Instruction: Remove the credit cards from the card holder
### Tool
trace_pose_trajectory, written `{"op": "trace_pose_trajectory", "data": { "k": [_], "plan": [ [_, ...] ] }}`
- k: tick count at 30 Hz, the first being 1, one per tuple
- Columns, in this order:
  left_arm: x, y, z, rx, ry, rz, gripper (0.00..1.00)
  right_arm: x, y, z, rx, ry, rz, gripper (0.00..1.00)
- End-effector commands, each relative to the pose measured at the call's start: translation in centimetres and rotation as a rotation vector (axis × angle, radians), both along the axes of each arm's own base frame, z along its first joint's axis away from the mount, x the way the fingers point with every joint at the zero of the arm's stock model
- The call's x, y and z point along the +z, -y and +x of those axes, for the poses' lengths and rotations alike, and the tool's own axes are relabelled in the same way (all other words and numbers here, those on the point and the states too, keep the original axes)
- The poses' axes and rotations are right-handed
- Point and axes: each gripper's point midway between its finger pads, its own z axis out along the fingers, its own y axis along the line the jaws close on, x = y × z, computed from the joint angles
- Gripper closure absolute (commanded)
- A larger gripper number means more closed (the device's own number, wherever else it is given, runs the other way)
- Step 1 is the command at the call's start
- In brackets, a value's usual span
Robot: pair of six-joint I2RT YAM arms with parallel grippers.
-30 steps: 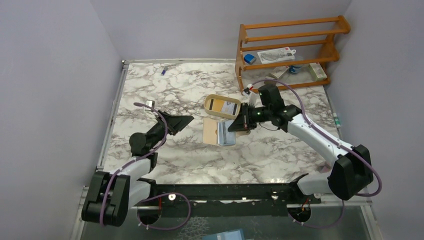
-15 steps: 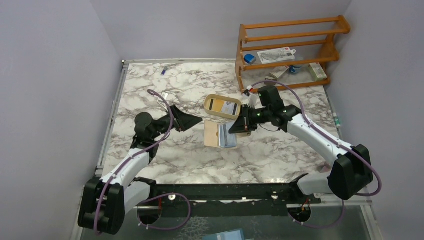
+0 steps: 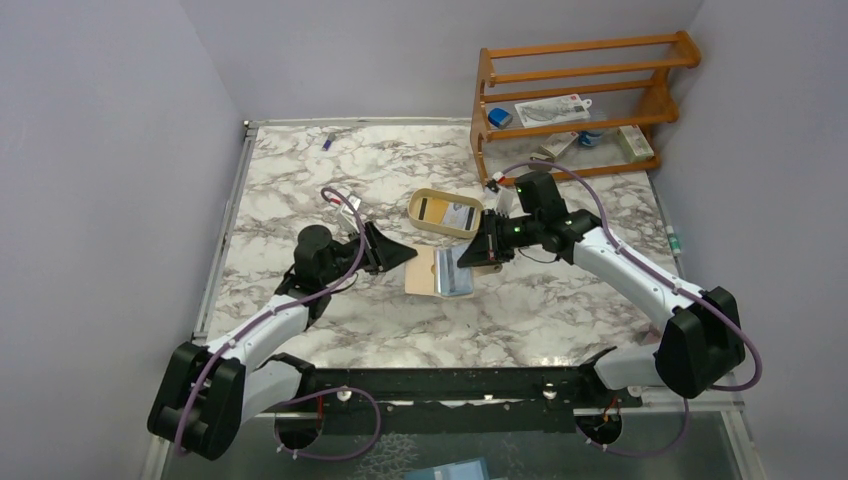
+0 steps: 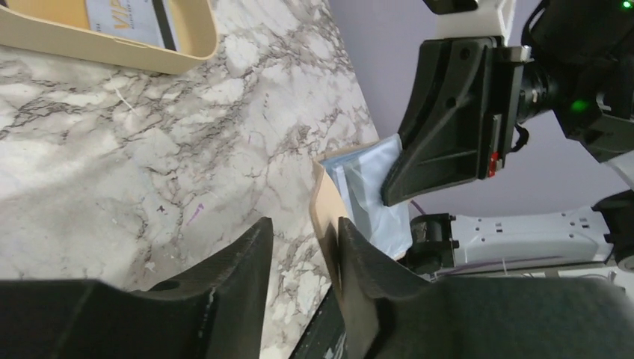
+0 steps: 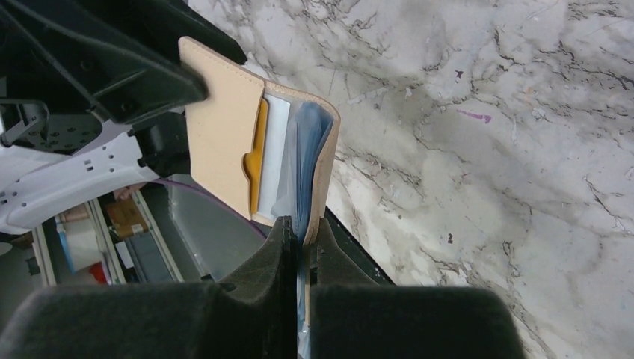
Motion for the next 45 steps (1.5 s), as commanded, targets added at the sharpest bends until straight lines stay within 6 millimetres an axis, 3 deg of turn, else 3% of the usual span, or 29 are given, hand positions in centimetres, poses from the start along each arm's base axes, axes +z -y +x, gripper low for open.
{"op": "trace_pose_trajectory", "data": {
  "k": [1,10,13,18,22,23,24,28,30,32,35,39,45],
  "plan": [
    [-0.7,-0.4,1.8,0.080,-0.002,0.029,0.65,0.8,-0.2,-0.4,0.021,0.003,0.040,0.99],
    [0.5,0.0,3.0,0.091,0.019,-0.003,0.69,0.5,-0.2,-0.8,0.037,-0.006,0.047,0.99],
    [0.7,0.3,3.1,0.077,0.019,-0.022,0.76,0.4,-0.2,-0.9,0.040,-0.005,0.050,0.99],
    [0.9,0.6,2.7,0.051,0.021,-0.051,0.98,0.0,0.0,-1.0,0.032,-0.009,0.042,0.99],
    [0.6,0.7,1.9,0.023,0.015,-0.068,1.00,-0.7,0.1,-1.1,0.025,-0.014,0.039,0.99],
    [0.5,0.7,1.6,0.015,0.014,-0.070,0.99,-0.9,0.1,-1.1,0.023,-0.015,0.038,0.99],
    [0.2,0.7,1.4,0.015,0.008,-0.070,0.90,-1.0,0.1,-1.1,0.019,-0.016,0.038,0.99],
    [-0.6,0.2,0.6,0.030,-0.029,-0.083,0.39,-1.4,0.2,-0.7,-0.007,-0.011,0.029,0.99],
    [-1.1,0.0,-0.1,0.036,-0.051,-0.094,0.30,-1.6,0.3,-0.5,-0.019,-0.006,0.024,0.99],
    [-1.8,-0.3,-0.9,0.042,-0.081,-0.106,0.29,-1.5,0.1,-0.4,-0.017,-0.001,0.034,0.99],
    [-2.9,-0.7,-2.2,0.037,-0.117,-0.121,0.32,-1.6,-0.1,-0.3,-0.013,-0.006,0.042,0.99],
    [-3.6,-1.0,-3.6,0.021,-0.132,-0.134,0.48,-2.0,-0.2,-0.3,-0.002,-0.015,0.045,0.99],
    [-3.5,-1.1,-3.7,0.029,-0.121,-0.144,0.66,-2.2,-0.2,-0.3,0.004,-0.017,0.043,0.99]
  ]
}}
